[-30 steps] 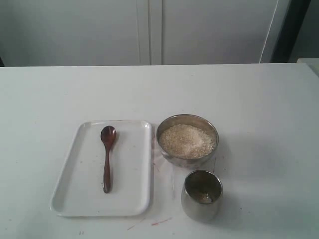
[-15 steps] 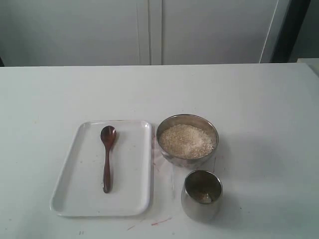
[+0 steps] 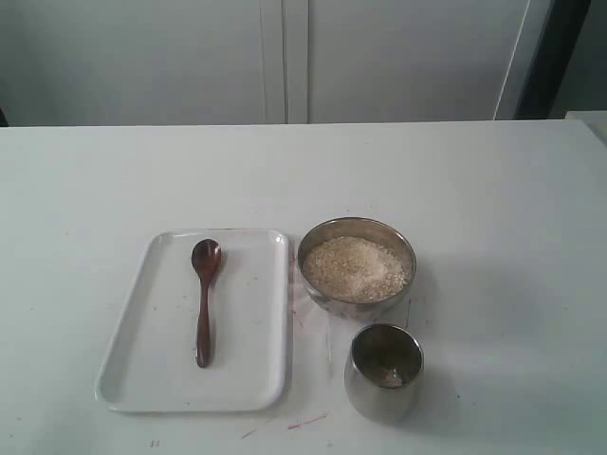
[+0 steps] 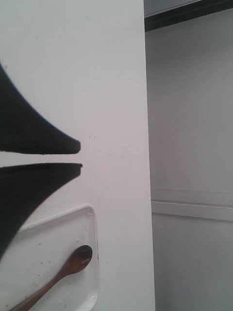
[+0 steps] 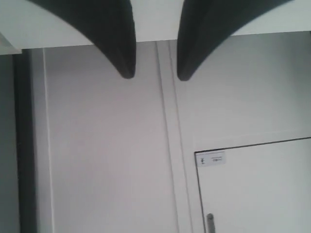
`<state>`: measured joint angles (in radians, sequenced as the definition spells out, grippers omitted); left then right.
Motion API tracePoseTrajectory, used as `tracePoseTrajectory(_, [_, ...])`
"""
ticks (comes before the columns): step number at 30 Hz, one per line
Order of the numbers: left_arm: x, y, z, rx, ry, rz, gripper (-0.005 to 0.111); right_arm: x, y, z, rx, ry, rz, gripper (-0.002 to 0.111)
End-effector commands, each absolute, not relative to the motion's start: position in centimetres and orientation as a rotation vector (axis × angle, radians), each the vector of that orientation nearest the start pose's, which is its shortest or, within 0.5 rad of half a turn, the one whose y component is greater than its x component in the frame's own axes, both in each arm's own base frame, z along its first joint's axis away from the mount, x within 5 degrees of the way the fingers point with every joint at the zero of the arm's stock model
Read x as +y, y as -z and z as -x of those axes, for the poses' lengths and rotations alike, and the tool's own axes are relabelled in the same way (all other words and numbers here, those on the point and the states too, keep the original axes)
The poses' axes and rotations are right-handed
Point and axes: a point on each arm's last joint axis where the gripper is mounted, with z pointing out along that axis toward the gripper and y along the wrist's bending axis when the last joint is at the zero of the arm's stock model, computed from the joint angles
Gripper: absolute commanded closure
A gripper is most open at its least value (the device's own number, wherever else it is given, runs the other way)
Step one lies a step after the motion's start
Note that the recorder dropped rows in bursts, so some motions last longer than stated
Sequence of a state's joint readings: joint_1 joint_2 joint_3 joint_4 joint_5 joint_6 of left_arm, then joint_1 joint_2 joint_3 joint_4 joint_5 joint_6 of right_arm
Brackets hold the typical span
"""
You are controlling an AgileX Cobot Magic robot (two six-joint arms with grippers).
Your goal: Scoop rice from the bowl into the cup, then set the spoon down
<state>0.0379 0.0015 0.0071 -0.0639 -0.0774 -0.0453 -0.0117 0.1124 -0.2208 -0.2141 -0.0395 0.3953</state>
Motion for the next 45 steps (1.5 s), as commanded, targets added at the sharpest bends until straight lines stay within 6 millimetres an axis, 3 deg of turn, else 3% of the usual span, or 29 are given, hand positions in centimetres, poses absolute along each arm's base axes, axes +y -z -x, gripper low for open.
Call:
tracePoseTrajectory(1, [0.2,-22.1,-5.5,1.398,0.065,0.109,0.092,-0.4,-27.0,-5.1,1.314,-0.055,-0.151,0.079])
tracePoseTrajectory(10, [0.2,-22.1,-5.5,1.398,0.064,0.109,0.092,-0.6,-22.6,-5.4,1.344,-0.104,-0.234,0.079])
tracePoseTrajectory(18, [0.2,-22.0,-5.5,1.401,0.064,0.109,0.092,-0.5,-23.1,-5.2,1.263,-0.109,-0.212,0.079])
tracePoseTrajectory(26, [0.2,-22.0,-5.5,1.401,0.064,0.109,0.092,-0.5,-22.3,-5.4,1.353,-0.084,-0.215,0.079])
tracePoseTrajectory(34, [0.2,-22.0,-5.5,1.401,0.064,0.109,0.092,-0.2,-22.3,-5.5,1.382,0.164,0.037,0.079])
tracePoseTrajectory(45, [0.2,-22.0,-5.5,1.401,0.064,0.109,0.092,-0.7,-21.4,-5.6,1.480,0.160,-0.027,0.079])
